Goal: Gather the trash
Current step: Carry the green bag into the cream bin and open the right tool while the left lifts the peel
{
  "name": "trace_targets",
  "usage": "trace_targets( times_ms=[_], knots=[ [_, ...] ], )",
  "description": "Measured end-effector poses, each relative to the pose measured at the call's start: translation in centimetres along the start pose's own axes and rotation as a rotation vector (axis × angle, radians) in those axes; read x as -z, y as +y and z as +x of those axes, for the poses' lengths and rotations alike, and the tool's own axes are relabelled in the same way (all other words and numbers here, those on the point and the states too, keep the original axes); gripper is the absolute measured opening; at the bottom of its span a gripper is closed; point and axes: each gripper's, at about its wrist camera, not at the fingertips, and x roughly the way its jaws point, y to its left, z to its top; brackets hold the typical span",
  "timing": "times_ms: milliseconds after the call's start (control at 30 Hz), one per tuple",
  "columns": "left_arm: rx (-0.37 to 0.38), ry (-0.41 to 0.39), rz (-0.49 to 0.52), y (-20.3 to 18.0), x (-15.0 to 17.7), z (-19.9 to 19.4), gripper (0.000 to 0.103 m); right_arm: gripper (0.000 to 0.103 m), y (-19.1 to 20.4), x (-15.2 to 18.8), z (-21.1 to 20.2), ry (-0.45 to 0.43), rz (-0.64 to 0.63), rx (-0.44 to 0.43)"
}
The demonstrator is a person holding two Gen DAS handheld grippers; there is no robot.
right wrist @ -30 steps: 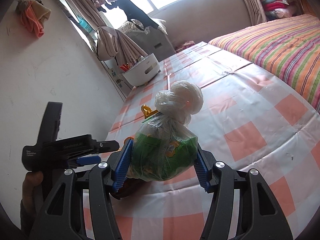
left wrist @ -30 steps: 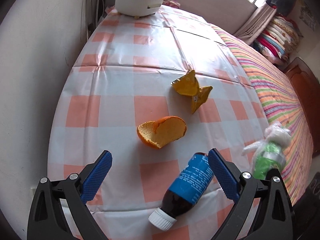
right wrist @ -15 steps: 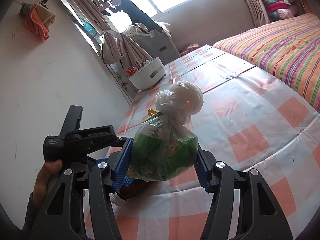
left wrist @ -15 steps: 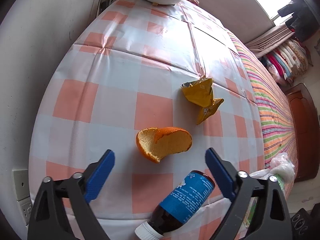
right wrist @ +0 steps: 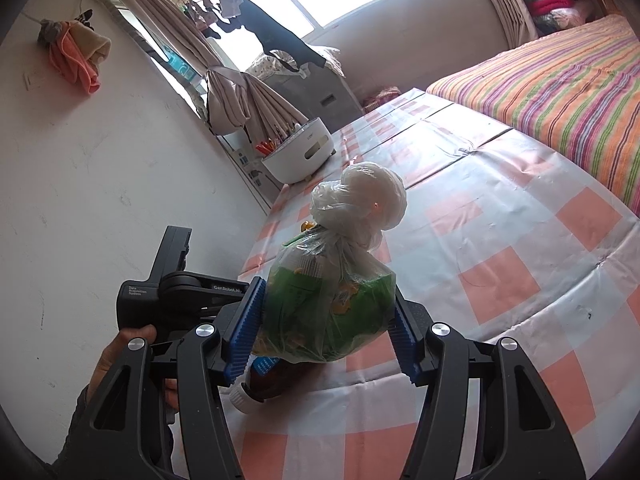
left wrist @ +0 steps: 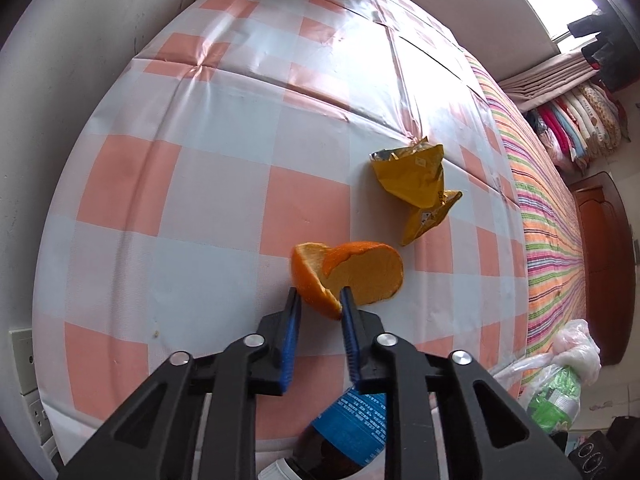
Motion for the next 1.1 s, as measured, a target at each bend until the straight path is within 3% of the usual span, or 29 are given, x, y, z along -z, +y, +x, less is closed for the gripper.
trace_targets(
  times_ms=[167, 533, 833, 1100],
  knots=[
    [-0.02, -0.032, 0.019, 0.1, 0.0, -0.6, 0.008, 0.057, 0.5, -0.3, -0.6, -0.02, -0.012, -0.003],
    [-0.024, -0.109, 0.087, -0.3, 2.3, -3.8, 0.007, 0.057, 1.2, -0.3, -2.5, -0.077, -0.021, -0.022],
    [-0.016, -0.194, 0.164, -1.0, 7.0, -8.7, 0.007, 0.057, 1.9, 0.3, -6.7, -0.129, -0.027, -0.021],
    [0.025, -0.221, 0.245, -2.8, 11.9, -11.3, 0.007, 0.057, 2.3, 2.2, -11.9, -0.145, -0.044, -0.005]
  ],
)
